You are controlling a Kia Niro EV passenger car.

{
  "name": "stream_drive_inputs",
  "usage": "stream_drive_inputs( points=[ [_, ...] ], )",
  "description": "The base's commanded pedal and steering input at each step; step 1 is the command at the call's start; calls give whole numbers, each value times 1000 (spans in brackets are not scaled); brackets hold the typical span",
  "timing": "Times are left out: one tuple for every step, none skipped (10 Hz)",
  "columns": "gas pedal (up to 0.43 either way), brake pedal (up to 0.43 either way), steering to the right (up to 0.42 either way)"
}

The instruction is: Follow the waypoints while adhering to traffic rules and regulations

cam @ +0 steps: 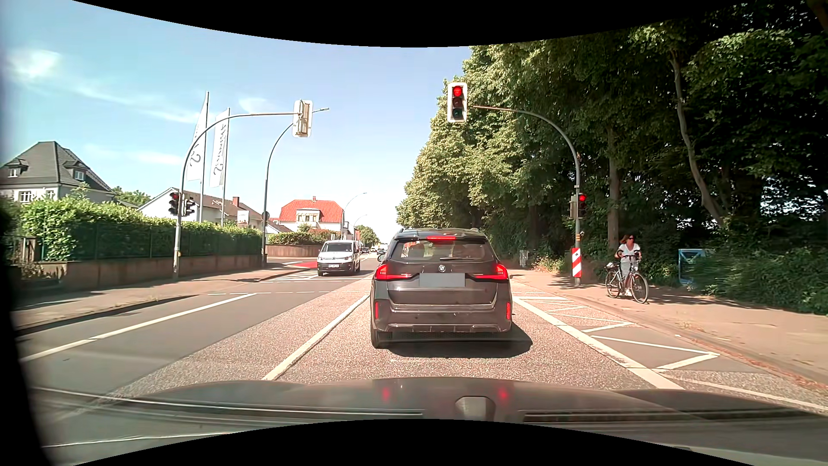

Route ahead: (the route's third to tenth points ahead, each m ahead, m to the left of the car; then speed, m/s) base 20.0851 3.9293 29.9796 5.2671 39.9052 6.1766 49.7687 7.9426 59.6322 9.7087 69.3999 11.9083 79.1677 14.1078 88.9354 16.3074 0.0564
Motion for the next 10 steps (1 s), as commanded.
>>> stream_drive_inputs(
  points=[
    [0, 6, 2],
    [0, 6, 2],
    [0, 6, 2],
    [0, 6, 1],
    [0, 6, 1],
    [0, 6, 2],
    [0, 6, 1],
    [0, 6, 1],
    [0, 6, 2],
    [0, 6, 1]
  ],
)
